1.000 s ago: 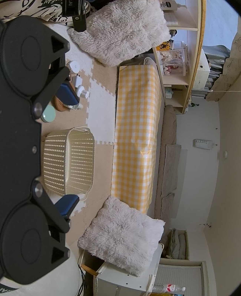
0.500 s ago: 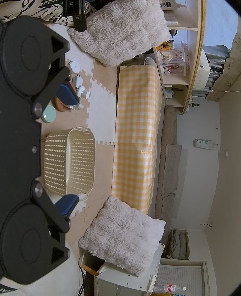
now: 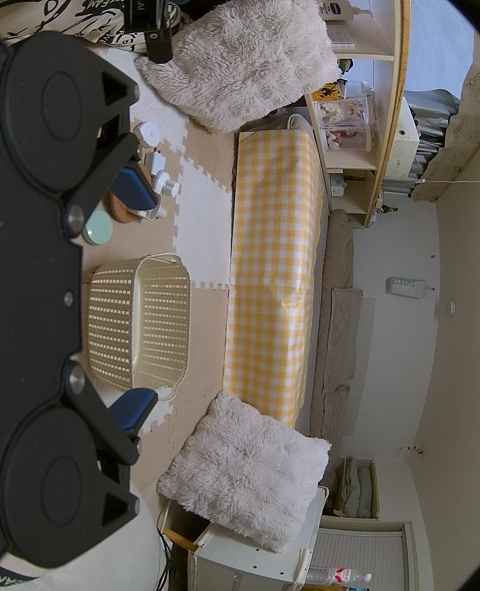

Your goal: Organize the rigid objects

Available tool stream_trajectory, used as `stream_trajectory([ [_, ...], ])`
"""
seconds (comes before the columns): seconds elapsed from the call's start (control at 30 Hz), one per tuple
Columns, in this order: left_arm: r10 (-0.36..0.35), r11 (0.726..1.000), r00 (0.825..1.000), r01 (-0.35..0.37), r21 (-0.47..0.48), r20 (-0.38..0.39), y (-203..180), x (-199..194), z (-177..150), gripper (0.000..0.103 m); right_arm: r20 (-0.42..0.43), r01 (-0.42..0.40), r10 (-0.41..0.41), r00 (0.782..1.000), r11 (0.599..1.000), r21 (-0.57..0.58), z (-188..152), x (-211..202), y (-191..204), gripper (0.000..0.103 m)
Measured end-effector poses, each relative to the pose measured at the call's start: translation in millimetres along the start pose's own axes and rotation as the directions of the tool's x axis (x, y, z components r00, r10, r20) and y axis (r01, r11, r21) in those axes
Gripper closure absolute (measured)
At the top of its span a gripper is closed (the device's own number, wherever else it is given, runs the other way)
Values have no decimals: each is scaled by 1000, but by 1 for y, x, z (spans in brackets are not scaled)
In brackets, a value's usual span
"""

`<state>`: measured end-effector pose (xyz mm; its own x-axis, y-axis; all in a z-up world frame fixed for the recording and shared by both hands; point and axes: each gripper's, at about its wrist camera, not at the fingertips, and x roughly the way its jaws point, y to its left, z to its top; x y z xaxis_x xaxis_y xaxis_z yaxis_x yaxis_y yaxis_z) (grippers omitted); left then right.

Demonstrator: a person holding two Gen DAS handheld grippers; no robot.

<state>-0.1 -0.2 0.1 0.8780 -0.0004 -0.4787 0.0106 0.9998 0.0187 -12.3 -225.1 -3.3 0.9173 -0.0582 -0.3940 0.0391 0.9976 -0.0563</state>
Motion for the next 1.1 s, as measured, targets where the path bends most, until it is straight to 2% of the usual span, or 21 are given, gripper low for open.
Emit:
stream_trajectory([
  [0.73,-1,1000,1000,1,-2,1,0,0,0,0,-3,0,0,1000,1000,2,2,-2,-3,0],
  [1.1,-4,1000,1000,5,-21,30,-3,-2,8,0,-18,3,-2,1000,1000,27,4,5,-3,0],
])
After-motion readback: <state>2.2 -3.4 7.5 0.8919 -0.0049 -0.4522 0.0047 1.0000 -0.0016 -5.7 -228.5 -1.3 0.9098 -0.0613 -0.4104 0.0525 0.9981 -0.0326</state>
